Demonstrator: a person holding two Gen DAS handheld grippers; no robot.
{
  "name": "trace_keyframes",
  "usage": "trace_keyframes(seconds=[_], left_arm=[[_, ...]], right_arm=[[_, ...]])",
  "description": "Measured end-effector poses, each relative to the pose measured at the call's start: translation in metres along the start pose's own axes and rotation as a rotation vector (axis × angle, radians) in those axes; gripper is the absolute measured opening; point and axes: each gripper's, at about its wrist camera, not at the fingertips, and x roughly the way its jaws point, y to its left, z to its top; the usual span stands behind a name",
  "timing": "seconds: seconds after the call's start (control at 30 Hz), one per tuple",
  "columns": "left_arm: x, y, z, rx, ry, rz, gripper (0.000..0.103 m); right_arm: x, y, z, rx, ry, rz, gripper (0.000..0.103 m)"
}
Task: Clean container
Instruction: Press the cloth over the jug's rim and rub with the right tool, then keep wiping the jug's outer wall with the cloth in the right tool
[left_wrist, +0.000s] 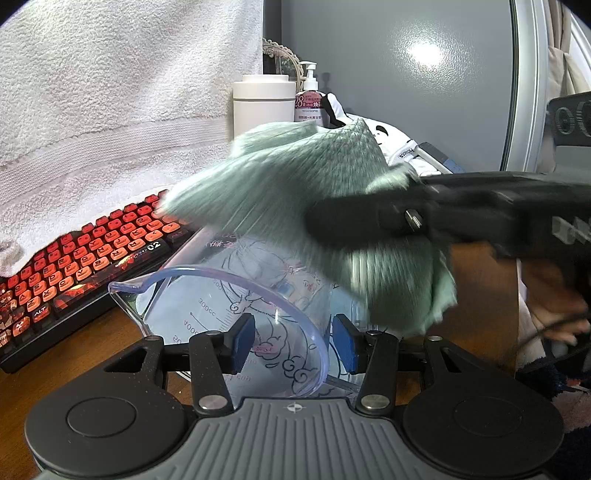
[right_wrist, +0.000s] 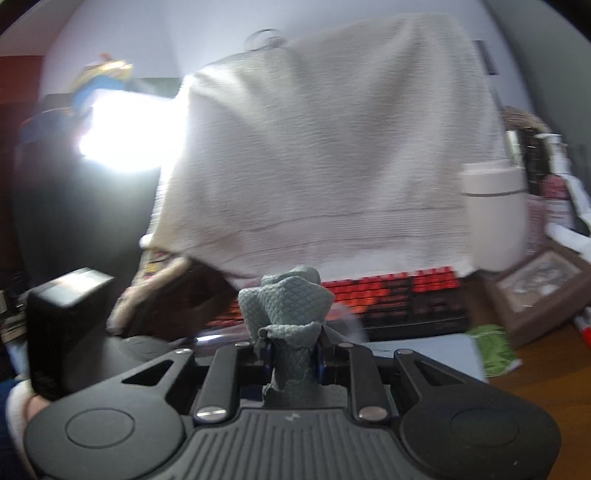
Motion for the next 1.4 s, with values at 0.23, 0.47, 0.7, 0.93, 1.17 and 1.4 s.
trace_keyframes(seconds=[0.23,0.47,0.7,0.93,1.17,1.4], left_arm=[[-0.001,0.000,0.000,0.001,0.000,0.000,0.046],[-0.001,0.000,0.000,-0.001,0.000,-0.001,0.046],[-0.002,0.002,-0.001,-0.003,0.000,-0.002,0.046],[-0.001,0.001,0.000,-0.003,0.001,-0.001,0.046],[0.000,0.002,0.001,-0.002,0.001,0.000,0.046],[0.000,0.003,0.001,-0.003,0.001,-0.001,0.046]], right_arm=[[0.002,0.025,-0.003,-0.091,0.001,0.047,0.020],[-0.001,-0.011,0.003,0.018,-0.002,-0.066,0.020],[-0.001,-0.033,0.007,0.092,-0.016,-0.195,0.020],[0.007,-0.009,0.009,0.048,-0.009,-0.129,0.020],[0.011,0.028,0.008,-0.018,0.019,0.041,0.020],[0.008,0.011,0.010,0.001,0.010,-0.016,0.020]])
